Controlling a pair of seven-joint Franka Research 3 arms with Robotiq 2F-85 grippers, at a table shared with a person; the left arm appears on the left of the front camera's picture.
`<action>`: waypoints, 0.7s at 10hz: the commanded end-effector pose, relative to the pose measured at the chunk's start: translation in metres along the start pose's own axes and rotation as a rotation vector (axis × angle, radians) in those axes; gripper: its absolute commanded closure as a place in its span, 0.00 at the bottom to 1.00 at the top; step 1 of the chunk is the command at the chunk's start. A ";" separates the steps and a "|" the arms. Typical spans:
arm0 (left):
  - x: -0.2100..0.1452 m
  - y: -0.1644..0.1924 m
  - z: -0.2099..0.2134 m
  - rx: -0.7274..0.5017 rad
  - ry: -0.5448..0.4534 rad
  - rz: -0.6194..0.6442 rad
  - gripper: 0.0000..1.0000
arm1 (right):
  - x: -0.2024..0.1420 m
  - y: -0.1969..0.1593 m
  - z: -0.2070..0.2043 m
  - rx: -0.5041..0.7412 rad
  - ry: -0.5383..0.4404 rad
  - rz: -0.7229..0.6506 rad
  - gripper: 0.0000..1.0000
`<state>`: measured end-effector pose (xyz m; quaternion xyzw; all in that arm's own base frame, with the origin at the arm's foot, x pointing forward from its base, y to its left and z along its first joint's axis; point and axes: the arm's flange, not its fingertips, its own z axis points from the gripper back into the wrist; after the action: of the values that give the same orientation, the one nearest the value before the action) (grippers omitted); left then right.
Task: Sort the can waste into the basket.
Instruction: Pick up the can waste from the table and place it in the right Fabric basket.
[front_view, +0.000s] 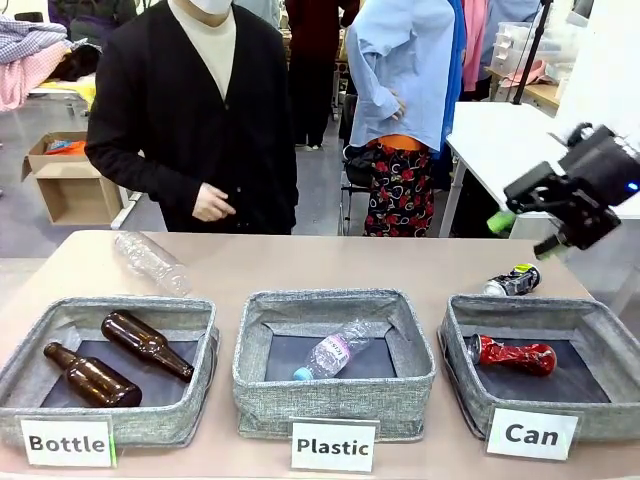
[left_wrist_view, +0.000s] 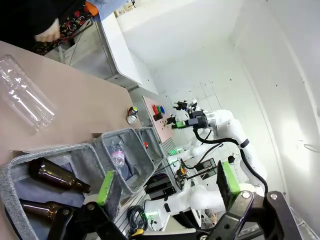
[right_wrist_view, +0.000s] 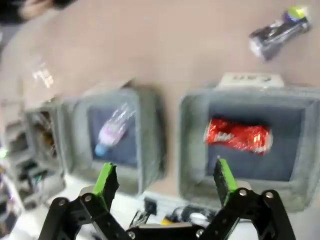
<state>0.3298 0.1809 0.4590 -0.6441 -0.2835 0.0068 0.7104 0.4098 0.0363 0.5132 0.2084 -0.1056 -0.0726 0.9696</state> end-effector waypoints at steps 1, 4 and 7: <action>-0.003 -0.002 0.001 -0.007 0.006 -0.004 0.00 | 0.027 -0.017 -0.019 -0.518 -0.034 -0.386 0.00; -0.003 -0.002 0.001 -0.007 0.006 -0.004 0.00 | 0.026 -0.023 -0.017 -0.249 -0.104 -0.156 0.00; -0.003 -0.002 0.001 -0.007 0.006 -0.004 0.00 | 0.026 -0.023 -0.017 -0.249 -0.104 -0.156 0.00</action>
<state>0.3296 0.1812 0.4592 -0.6439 -0.2839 0.0070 0.7104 0.4381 0.0224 0.4929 0.0693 -0.1269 -0.1863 0.9718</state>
